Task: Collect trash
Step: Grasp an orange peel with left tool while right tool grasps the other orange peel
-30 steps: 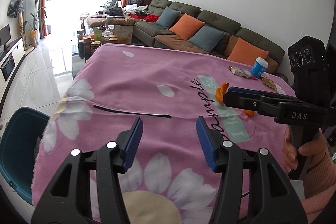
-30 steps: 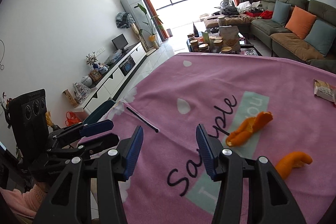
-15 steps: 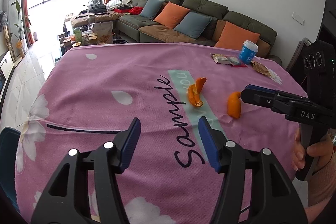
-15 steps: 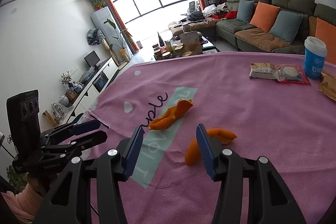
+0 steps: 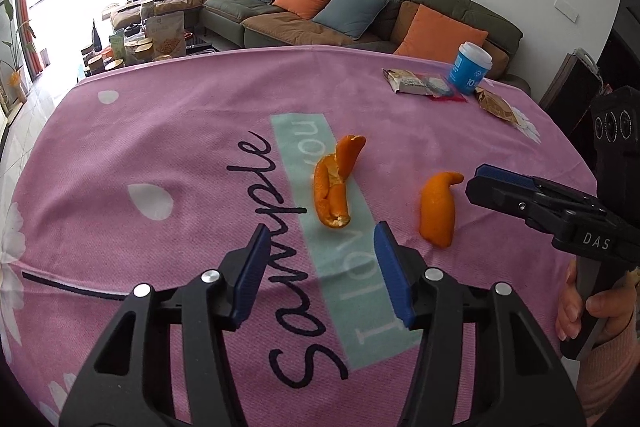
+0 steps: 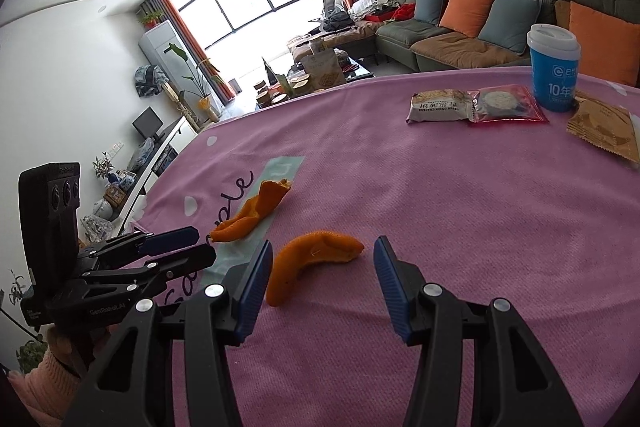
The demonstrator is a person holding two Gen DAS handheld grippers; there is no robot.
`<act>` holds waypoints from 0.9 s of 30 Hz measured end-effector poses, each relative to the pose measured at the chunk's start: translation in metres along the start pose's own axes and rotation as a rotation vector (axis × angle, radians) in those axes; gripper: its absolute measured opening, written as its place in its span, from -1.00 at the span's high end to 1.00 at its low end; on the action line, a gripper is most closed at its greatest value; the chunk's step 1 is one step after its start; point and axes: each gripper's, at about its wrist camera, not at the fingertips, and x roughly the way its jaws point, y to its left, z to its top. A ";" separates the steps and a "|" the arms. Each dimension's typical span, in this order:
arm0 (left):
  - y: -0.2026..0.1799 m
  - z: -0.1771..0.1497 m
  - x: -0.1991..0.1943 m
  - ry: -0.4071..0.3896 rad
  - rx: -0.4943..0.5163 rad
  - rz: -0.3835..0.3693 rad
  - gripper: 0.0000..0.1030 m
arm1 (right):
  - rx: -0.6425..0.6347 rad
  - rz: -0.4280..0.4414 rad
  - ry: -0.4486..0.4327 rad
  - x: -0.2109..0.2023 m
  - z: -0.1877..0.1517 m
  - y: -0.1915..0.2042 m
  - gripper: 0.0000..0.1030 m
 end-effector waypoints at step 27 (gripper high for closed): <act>-0.001 0.003 0.000 -0.007 0.002 -0.020 0.68 | 0.024 0.076 0.066 0.022 0.014 -0.010 0.00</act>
